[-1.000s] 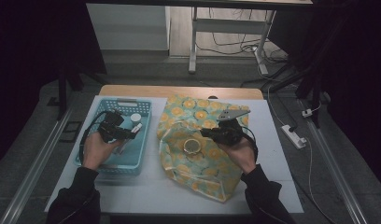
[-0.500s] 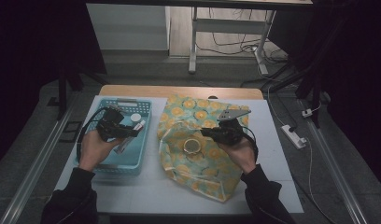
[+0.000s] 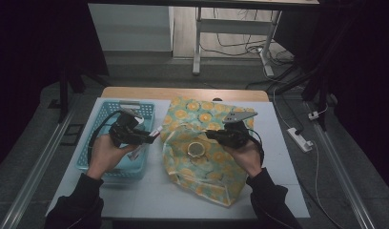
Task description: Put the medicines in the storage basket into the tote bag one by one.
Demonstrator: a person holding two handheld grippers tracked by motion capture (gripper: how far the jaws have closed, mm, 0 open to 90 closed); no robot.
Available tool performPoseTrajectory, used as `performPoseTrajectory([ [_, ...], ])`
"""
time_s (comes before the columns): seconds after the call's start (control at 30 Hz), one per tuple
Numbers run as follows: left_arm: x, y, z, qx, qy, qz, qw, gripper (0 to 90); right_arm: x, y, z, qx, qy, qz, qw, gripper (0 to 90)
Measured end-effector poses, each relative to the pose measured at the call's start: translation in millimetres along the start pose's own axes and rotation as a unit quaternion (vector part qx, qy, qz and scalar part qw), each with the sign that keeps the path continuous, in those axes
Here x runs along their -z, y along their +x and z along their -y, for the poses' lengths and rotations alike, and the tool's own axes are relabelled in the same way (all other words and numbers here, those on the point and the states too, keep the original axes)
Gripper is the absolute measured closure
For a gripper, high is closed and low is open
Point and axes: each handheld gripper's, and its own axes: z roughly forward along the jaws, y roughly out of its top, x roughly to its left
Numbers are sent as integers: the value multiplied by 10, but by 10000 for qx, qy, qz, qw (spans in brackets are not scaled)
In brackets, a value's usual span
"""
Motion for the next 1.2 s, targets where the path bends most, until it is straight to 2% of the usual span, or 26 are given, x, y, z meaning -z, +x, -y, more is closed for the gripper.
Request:
performPoseTrajectory([
  [0.13, -75, -115, -43, -111, -9, 194, 9998, 715, 3, 7, -5, 9, -11, 9, 10000, 900],
  [0.3, -237, -255, -101, -262, 109, 329, 9991, 715, 6, 10, -7, 8, -27, 1, 10000, 900],
  [0.77, -628, -502, -310, -534, 361, 441, 9969, 715, 29, 27, -27, 47, -95, -6, 9999, 900],
  [1.2, -989, -624, -488, -608, 485, 465, 9959, 715, 38, 54, -45, 94, -124, -13, 9999, 900],
])
